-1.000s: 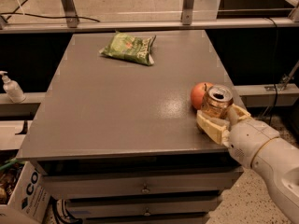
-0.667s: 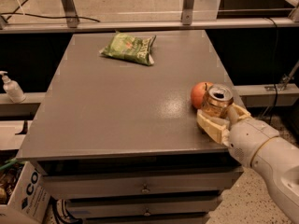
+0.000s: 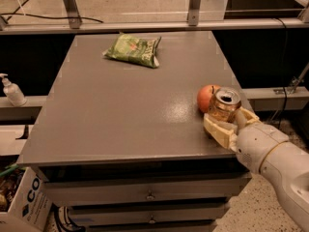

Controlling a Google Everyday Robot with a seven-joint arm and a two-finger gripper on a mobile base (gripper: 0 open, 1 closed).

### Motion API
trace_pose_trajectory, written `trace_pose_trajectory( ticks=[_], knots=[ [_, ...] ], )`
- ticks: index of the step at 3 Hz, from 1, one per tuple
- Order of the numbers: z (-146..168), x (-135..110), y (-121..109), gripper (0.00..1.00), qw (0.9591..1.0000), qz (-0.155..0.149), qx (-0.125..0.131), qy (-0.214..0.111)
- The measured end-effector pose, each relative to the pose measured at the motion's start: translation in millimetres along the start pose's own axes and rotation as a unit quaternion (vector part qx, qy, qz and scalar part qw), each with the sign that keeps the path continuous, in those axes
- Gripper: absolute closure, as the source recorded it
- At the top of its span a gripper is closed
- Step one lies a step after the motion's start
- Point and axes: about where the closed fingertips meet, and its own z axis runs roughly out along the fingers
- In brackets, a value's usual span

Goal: Move orange can near apple

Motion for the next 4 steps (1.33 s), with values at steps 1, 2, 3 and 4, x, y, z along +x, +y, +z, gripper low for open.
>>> trace_pose_trajectory(
  ticks=[1,2,3,4],
  knots=[
    [0.9,-1.3,1.5,0.82,1.0000,-0.001,-0.001,0.000],
    [1.7,-2.5,2.9,0.59,1.0000,-0.003,-0.002,0.000],
    [2.5,-3.8,4.3,0.36,1.0000,-0.004,-0.004,0.000],
    [3.3,-5.0,5.7,0.13,1.0000,-0.006,-0.005,-0.001]
  ],
)
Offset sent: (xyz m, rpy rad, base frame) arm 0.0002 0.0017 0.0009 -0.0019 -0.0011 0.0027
